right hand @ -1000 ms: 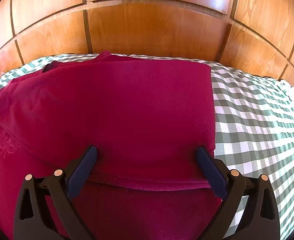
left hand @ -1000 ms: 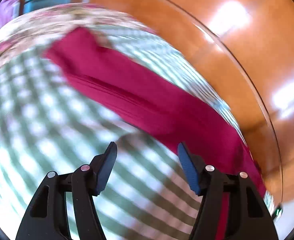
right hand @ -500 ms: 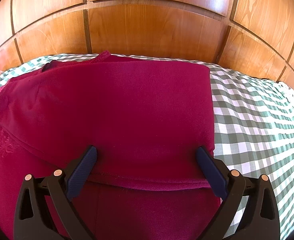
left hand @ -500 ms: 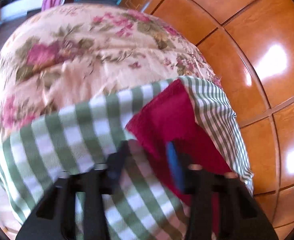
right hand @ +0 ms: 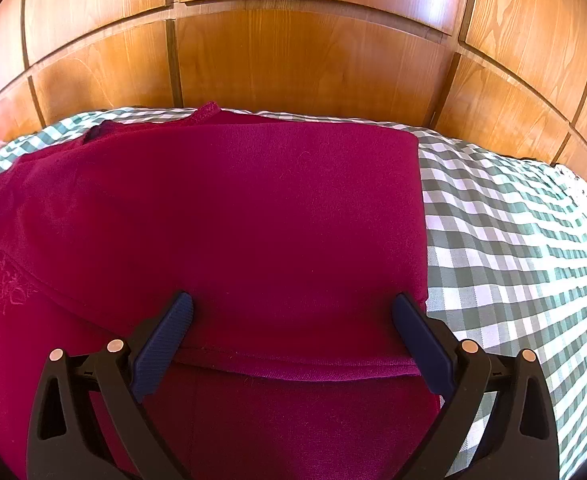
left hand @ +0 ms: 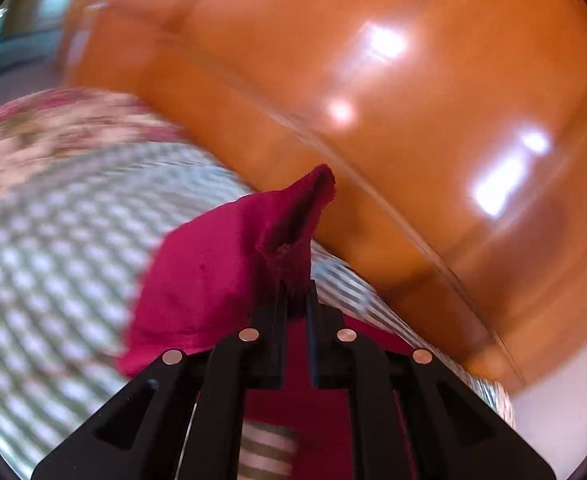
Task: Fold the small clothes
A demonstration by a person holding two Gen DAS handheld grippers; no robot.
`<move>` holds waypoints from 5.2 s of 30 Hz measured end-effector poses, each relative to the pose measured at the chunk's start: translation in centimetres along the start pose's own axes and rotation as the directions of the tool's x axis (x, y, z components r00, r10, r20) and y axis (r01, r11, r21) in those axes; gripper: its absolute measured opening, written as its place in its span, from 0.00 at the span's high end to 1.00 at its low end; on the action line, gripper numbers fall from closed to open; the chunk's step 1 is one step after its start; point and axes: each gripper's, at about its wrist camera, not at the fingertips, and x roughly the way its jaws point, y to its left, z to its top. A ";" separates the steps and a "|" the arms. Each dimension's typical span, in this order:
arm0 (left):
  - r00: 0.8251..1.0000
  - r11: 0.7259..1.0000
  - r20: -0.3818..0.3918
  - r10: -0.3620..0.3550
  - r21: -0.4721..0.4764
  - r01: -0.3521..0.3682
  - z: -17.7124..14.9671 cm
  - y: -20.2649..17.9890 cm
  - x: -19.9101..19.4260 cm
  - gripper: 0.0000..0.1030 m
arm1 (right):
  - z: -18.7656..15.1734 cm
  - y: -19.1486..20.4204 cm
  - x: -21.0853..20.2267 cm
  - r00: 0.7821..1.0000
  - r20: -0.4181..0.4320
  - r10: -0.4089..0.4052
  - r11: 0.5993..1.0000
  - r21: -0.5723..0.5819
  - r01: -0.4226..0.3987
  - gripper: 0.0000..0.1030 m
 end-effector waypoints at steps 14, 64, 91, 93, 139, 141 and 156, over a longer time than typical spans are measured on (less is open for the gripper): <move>0.945 0.911 -0.326 0.015 0.394 0.121 -16.7 -13.8 9.6 0.58 | 0.0 -0.4 0.0 1.000 0.001 0.019 1.000 0.020 -0.019 0.04; 0.952 0.912 -0.287 0.107 0.410 0.022 -22.0 -8.3 5.8 0.44 | 0.8 -5.8 -0.4 0.989 -0.012 0.146 0.941 0.309 -0.135 0.91; 0.928 0.999 -0.372 0.018 0.054 0.003 -6.3 -4.6 16.2 0.36 | 2.5 -3.7 -3.4 0.975 0.079 0.208 0.960 0.175 -0.219 0.45; 0.921 0.999 -0.390 -0.009 0.035 0.024 -6.3 -4.8 17.6 0.56 | 2.7 -3.5 -3.1 0.977 0.073 0.203 0.963 0.166 -0.212 0.45; 0.949 0.801 -0.045 0.313 0.550 -0.238 -16.5 -11.6 7.1 0.29 | 0.6 1.8 0.4 0.995 0.058 0.079 0.997 0.001 -0.079 0.34; 0.948 0.804 -0.049 0.313 0.545 -0.237 -16.5 -11.4 6.9 0.29 | 0.6 1.8 0.4 0.995 0.058 0.077 0.997 -0.001 -0.077 0.34; 0.945 0.793 -0.062 0.320 0.563 -0.231 -16.4 -10.3 7.6 0.29 | 2.0 -0.2 -2.2 0.996 0.069 0.053 0.993 0.101 -0.060 0.24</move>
